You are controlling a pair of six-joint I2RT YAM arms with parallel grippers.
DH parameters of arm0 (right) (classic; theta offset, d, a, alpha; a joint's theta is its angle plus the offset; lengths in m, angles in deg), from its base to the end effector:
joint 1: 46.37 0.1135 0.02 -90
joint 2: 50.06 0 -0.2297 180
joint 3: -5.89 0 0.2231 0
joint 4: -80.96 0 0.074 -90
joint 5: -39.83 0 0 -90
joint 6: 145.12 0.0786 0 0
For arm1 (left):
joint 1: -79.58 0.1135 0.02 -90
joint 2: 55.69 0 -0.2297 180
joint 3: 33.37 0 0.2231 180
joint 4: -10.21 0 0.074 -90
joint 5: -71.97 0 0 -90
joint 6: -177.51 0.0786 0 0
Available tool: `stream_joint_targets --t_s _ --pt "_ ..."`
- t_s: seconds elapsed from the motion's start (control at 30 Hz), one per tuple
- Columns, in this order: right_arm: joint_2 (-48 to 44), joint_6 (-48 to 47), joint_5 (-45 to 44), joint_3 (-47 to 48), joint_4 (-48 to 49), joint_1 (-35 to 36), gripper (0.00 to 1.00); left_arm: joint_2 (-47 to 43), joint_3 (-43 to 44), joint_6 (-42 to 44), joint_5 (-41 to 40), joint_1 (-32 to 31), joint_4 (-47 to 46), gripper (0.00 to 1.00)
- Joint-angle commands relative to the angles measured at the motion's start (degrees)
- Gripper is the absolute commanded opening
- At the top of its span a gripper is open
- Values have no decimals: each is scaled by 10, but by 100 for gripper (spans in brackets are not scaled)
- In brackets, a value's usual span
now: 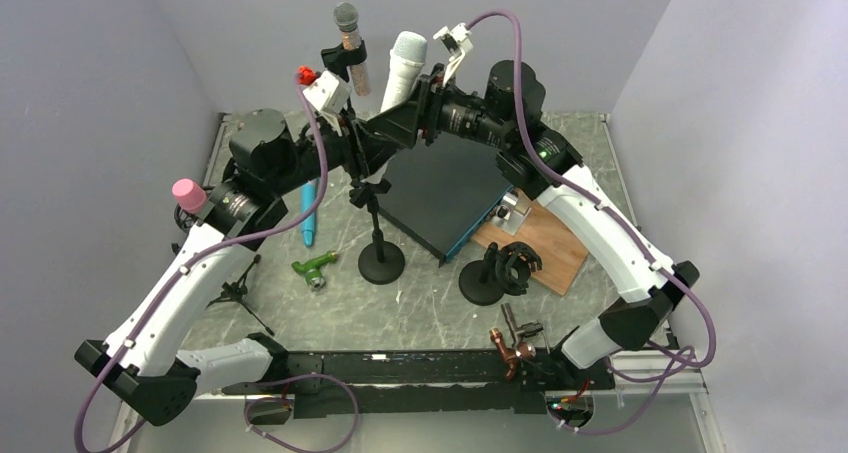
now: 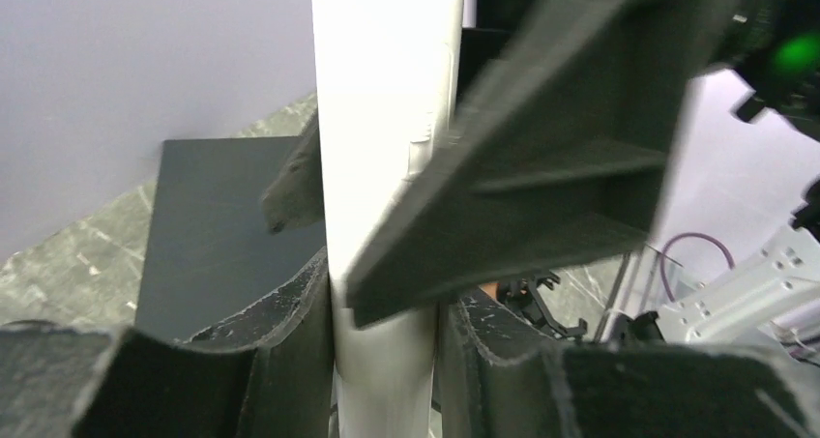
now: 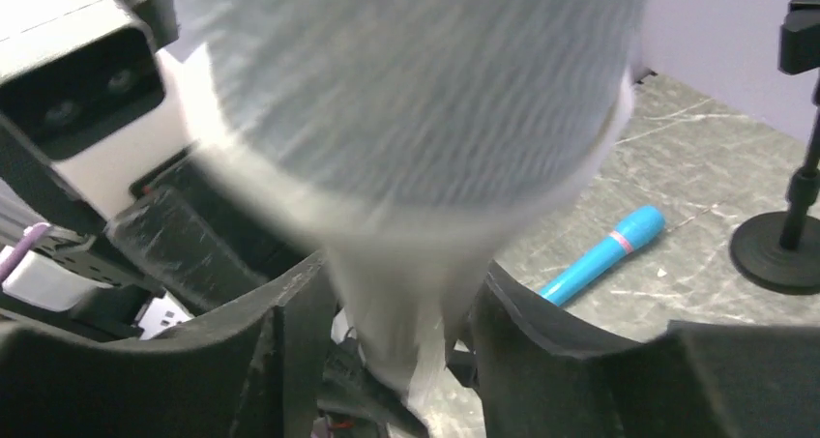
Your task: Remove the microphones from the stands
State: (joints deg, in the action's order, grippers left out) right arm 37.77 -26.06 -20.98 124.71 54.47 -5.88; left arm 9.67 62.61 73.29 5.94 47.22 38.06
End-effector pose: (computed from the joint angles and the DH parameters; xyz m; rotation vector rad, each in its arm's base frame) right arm 0.2373 0.2530 0.4691 -0.6071 1.5455 1.3280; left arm 0.2041 -0.1671 0.4430 0.5923 1.4935 -0.9566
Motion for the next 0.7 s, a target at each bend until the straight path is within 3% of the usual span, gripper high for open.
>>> stream_joint_targets --t_s 0.0,0.03,0.07,0.23,0.4,0.53,0.67 --pt "-68 -50 -54 4 -30 2 81 -26 15 11 -77 5 2 0" --pt "-79 -66 -91 3 -49 1 97 -28 21 18 -95 6 13 0" --pt "-92 -82 -132 4 -70 1 100 -30 27 24 -114 6 29 0" --pt "-164 -148 -287 -32 -130 -6 100 -11 80 49 -261 15 152 0" --pt "-226 -195 -339 -65 -184 -8 100 55 127 44 -262 126 289 0" --pt "-258 -243 -345 -63 -229 -7 100 79 51 121 -278 195 249 0" --pt "-280 -267 -357 -63 -256 -8 100 116 -42 130 -202 254 152 0"
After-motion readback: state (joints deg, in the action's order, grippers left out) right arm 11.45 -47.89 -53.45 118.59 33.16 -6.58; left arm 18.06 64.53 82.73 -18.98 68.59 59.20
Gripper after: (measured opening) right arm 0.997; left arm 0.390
